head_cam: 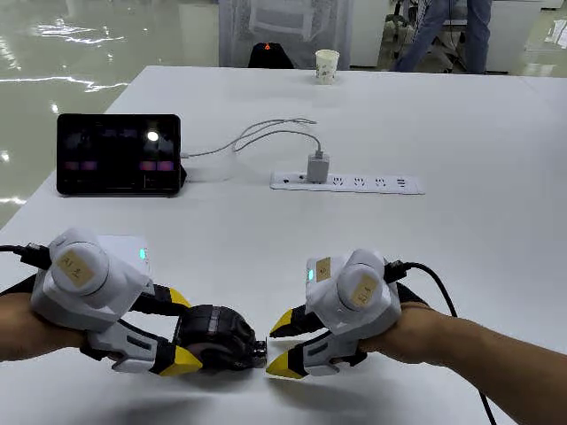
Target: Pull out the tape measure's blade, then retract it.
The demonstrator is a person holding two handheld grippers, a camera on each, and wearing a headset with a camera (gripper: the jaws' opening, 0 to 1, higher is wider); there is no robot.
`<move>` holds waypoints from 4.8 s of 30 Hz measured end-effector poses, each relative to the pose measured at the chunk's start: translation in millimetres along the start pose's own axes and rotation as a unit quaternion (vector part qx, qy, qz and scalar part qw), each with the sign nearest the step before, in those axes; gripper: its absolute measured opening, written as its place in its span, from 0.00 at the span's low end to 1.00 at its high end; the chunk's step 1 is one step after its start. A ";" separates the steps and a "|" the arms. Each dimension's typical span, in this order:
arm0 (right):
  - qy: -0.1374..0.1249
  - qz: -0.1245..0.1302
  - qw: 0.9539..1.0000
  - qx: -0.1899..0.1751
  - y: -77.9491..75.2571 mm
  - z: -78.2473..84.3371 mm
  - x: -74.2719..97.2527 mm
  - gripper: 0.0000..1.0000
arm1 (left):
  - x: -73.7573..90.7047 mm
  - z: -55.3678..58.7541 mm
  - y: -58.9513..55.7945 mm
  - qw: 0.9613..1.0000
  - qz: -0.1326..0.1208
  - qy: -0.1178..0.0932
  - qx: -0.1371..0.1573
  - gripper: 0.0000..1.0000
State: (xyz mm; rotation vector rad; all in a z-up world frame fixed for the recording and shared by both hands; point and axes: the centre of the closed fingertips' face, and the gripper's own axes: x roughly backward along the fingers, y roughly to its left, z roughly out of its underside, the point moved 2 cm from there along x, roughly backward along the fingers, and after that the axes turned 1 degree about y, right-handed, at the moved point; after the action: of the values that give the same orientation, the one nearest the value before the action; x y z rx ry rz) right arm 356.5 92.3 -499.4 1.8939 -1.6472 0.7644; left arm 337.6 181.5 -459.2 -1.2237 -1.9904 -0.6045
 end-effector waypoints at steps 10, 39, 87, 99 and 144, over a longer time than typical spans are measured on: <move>0.003 -0.009 1.000 0.004 -1.1 -4.4 -9.7 0.17 | -2.5 2.7 5.9 1.000 0.011 0.013 -0.016 0.28; 0.009 -0.016 1.000 0.002 -1.6 -4.1 -13.4 0.09 | -9.3 8.3 12.8 1.000 0.016 0.007 -0.026 0.24; 0.025 -0.011 1.000 0.011 -3.2 22.3 13.8 0.09 | -8.6 7.5 10.3 1.000 0.019 0.011 -0.022 0.24; 0.029 -0.007 0.999 0.011 -3.0 29.3 20.9 0.09 | -8.6 7.3 10.5 1.000 0.019 0.010 -0.021 0.24; 0.039 0.005 0.999 0.003 -3.8 53.8 46.8 0.09 | -8.8 8.3 11.4 1.000 0.020 0.008 -0.018 0.24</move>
State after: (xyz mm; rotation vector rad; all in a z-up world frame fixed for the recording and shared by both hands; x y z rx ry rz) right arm 369.5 22.3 -504.7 1.8379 -1.6085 0.8366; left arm 347.8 187.4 -470.9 -1.2723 -1.9457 -0.6304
